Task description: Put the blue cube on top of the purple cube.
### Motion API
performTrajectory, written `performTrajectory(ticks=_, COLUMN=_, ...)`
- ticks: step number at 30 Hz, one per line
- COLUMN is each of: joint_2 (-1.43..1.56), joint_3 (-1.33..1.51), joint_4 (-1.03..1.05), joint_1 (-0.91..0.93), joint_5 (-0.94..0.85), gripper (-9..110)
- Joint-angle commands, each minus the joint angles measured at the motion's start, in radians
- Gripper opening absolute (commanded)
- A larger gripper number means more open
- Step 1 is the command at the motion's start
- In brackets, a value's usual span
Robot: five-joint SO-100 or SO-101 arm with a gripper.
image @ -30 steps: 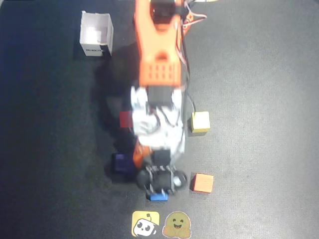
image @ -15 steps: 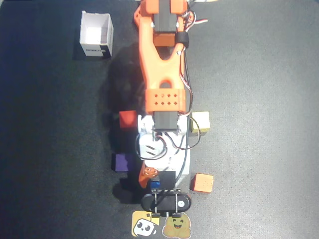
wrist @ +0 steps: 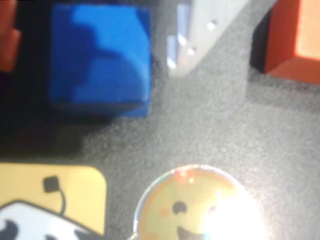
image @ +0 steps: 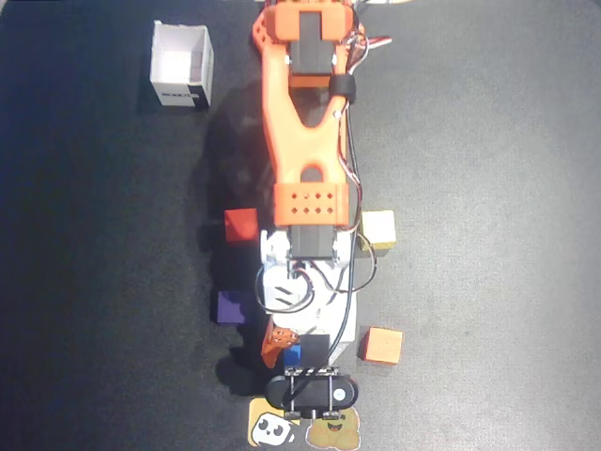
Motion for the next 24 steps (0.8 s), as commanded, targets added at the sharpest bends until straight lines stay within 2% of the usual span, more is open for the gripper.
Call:
performTrajectory(ticks=1, joint_2=0.002, joint_3=-0.058, joint_4=-0.031, joint_1=-0.003, joint_5=-0.006, gripper=23)
performTrajectory(ticks=16, joint_2=-0.066, joint_3=-0.054, joint_4=-0.067, joint_1=-0.005, joint_5=-0.006, gripper=20)
performTrajectory(ticks=24, joint_2=-0.075, joint_3=-0.049, joint_4=-0.064, joint_1=0.005, joint_5=-0.011, gripper=8)
